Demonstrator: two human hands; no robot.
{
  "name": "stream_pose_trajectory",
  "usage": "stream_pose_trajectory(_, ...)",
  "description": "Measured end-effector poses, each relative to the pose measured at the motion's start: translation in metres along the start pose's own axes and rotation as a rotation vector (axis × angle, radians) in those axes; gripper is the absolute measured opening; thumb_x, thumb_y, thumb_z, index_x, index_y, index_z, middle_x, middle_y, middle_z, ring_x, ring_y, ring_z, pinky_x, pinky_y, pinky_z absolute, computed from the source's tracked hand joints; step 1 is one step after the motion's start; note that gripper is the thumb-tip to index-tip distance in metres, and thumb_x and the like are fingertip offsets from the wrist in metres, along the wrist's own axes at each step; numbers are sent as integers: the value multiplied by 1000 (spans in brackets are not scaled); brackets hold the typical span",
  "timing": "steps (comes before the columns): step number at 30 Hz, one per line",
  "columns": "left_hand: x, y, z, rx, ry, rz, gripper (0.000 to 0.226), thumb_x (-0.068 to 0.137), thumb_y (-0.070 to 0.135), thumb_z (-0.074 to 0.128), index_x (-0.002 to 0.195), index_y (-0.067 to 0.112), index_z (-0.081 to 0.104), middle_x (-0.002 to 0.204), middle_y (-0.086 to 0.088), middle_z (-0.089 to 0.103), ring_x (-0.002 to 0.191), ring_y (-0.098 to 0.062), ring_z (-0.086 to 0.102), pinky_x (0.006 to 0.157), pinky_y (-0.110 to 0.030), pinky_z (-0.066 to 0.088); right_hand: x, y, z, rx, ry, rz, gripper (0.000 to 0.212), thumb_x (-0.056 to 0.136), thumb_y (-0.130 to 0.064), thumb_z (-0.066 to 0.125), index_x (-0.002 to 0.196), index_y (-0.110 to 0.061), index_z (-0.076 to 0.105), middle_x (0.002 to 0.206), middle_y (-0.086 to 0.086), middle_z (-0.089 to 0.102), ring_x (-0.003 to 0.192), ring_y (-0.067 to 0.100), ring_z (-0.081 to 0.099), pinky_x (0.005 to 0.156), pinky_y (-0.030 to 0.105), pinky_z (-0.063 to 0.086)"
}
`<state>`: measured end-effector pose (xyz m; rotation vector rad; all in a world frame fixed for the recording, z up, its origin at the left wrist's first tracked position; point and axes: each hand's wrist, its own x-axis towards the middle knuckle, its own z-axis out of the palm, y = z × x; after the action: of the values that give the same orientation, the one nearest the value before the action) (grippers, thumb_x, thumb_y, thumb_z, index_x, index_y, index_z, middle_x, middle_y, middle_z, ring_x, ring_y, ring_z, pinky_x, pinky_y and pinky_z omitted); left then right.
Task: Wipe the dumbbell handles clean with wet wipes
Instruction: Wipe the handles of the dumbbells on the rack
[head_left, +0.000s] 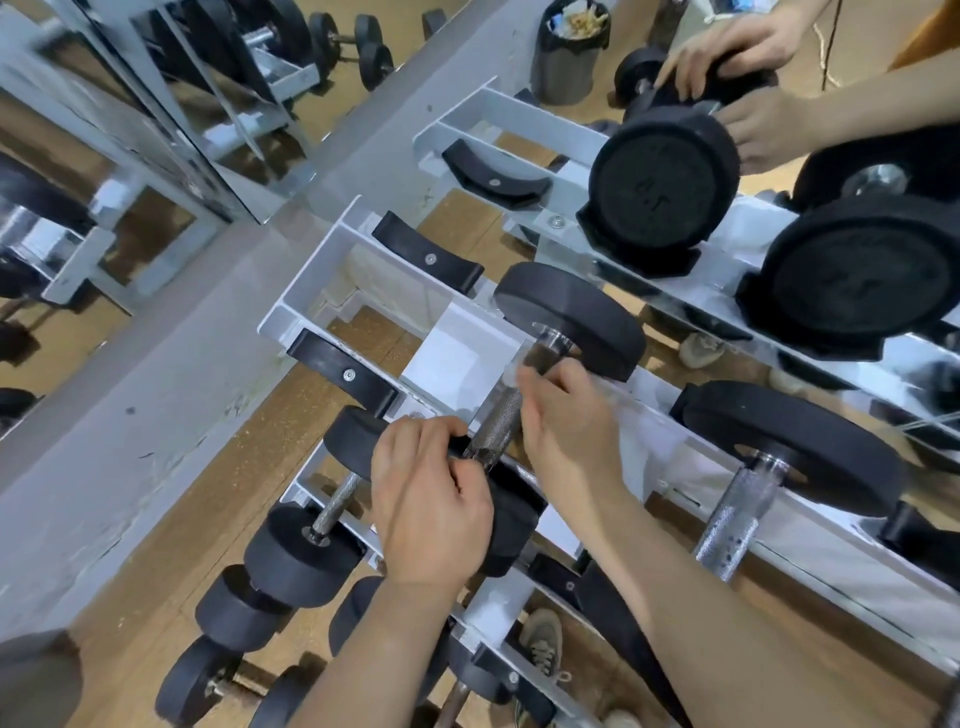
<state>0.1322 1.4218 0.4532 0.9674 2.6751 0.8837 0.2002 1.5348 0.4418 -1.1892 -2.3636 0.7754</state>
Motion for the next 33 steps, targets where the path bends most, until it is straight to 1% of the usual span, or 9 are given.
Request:
stream_pose_trajectory(4, -2, 3, 0, 2, 16, 7, 33, 81, 24, 36, 99, 17, 63, 92, 8, 48, 106, -17, 43, 90, -19, 26, -16, -1, -8, -104, -332, -245, 10, 91, -8, 54, 88, -9, 64, 80, 5, 48, 66, 28, 51, 55, 39, 47)
stream_pose_trajectory(9, -3, 2, 1, -22, 28, -8, 36, 81, 23, 35, 104, 17, 63, 95, 8, 49, 109, -16, 41, 94, -22, 28, 23, 9, -11, -24, -23, -77, 18, 88, -9, 54, 87, -3, 71, 82, 14, 60, 71, 35, 59, 62, 37, 52)
stream_pose_trajectory(12, -3, 3, 1, -55, 32, 3, 36, 81, 22, 36, 106, 16, 61, 101, 4, 53, 109, -16, 42, 97, -21, 27, -16, -4, -3, 29, -423, -231, 27, 93, -8, 46, 102, -6, 71, 90, 12, 58, 79, 31, 58, 68, 34, 49)
stream_pose_trajectory(15, -3, 3, 0, -80, 47, 6, 31, 82, 15, 43, 107, 15, 60, 103, 6, 51, 107, -15, 43, 95, -20, 26, -6, 6, -4, 62, -514, -308, 28, 94, -18, 47, 103, -20, 73, 84, 4, 56, 75, 25, 56, 66, 33, 48)
stream_pose_trajectory(18, -3, 2, 2, -88, 54, 3, 31, 81, 12, 45, 107, 15, 61, 103, 7, 49, 107, -14, 42, 95, -20, 25, 25, 19, -5, -114, -179, -153, 16, 93, -15, 59, 96, -17, 74, 78, -1, 55, 70, 19, 52, 66, 27, 42)
stream_pose_trajectory(21, -1, 0, 1, -103, 34, 12, 31, 81, 13, 44, 107, 14, 61, 103, 10, 47, 107, -12, 40, 95, -19, 24, 23, 19, -6, 22, 192, -64, 8, 88, -11, 67, 87, -9, 75, 74, 2, 62, 64, 15, 54, 62, 12, 35)
stream_pose_trajectory(25, 11, -7, -8, -162, -63, -65, 29, 79, 20, 40, 104, 25, 54, 104, 12, 50, 106, -7, 38, 87, -16, 23, -7, 10, -3, 255, 34, 52, 12, 88, -9, 67, 96, -12, 75, 86, -2, 63, 78, 13, 60, 74, 7, 42)
stream_pose_trajectory(30, 21, -11, -17, -210, -148, -104, 21, 85, 14, 43, 98, 28, 51, 107, 8, 56, 108, -13, 43, 87, -30, 31, 18, 13, 3, 730, 357, 738, 21, 86, -6, 66, 85, -27, 71, 85, -2, 71, 87, 22, 69, 84, 32, 56)
stream_pose_trajectory(33, 22, -12, -17, -219, -145, -88, 22, 81, 13, 42, 94, 28, 52, 102, 8, 57, 105, -17, 46, 86, -35, 36, 35, -1, 21, 887, 438, 886, 20, 85, 0, 64, 89, -16, 74, 79, -7, 68, 83, 17, 66, 77, 26, 50)
